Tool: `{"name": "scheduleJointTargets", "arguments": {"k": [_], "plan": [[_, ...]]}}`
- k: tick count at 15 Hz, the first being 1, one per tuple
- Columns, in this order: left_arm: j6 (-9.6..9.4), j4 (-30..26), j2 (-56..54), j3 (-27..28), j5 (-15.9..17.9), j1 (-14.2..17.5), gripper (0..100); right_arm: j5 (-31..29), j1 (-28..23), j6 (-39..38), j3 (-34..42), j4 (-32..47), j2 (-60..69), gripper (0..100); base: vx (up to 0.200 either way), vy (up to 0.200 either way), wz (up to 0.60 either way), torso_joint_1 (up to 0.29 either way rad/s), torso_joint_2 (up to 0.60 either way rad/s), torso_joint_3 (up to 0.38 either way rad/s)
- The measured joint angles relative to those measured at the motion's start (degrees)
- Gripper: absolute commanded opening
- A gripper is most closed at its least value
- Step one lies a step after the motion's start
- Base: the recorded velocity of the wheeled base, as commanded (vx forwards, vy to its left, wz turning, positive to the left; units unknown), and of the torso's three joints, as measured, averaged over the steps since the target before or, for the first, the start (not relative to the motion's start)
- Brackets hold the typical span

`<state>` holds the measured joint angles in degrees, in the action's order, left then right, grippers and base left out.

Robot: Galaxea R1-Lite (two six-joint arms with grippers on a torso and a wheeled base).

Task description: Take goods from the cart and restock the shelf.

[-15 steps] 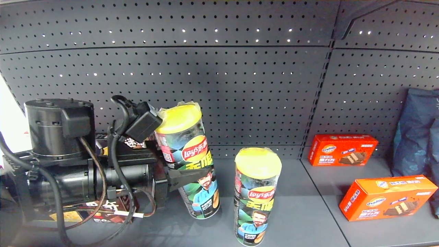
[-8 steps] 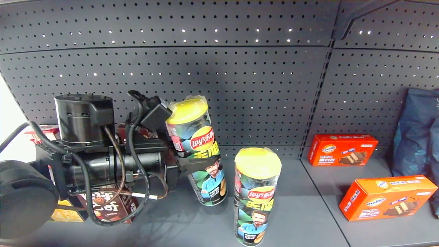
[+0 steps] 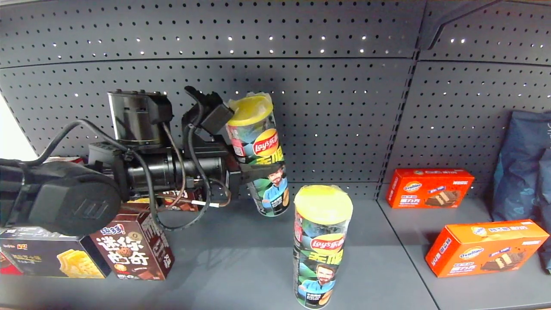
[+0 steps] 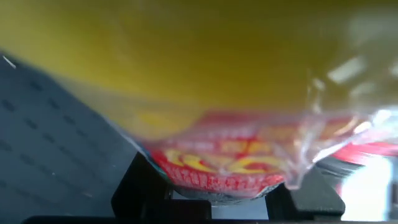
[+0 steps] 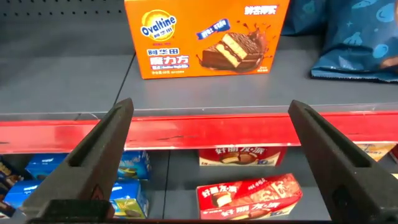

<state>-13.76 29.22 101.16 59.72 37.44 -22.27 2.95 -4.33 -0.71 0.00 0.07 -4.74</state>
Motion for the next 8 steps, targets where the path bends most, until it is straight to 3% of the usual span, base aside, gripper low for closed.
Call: {"name": "scheduleJointTargets", "arguments": {"k": [4, 8], "plan": [[-6.7, -17.4, 4.3, 8.8, 4.4, 1.4, 0, 0.0, 0.0, 0.0, 0.0, 0.0, 0.0, 100, 0.0, 0.0, 0.0, 0.0, 0.0, 0.0], [-12.13, -25.3, 8.3, 16.9, 6.5, 1.5, 0, 0.0, 0.0, 0.0, 0.0, 0.0, 0.0, 100, 0.0, 0.0, 0.0, 0.0, 0.0, 0.0]]}}
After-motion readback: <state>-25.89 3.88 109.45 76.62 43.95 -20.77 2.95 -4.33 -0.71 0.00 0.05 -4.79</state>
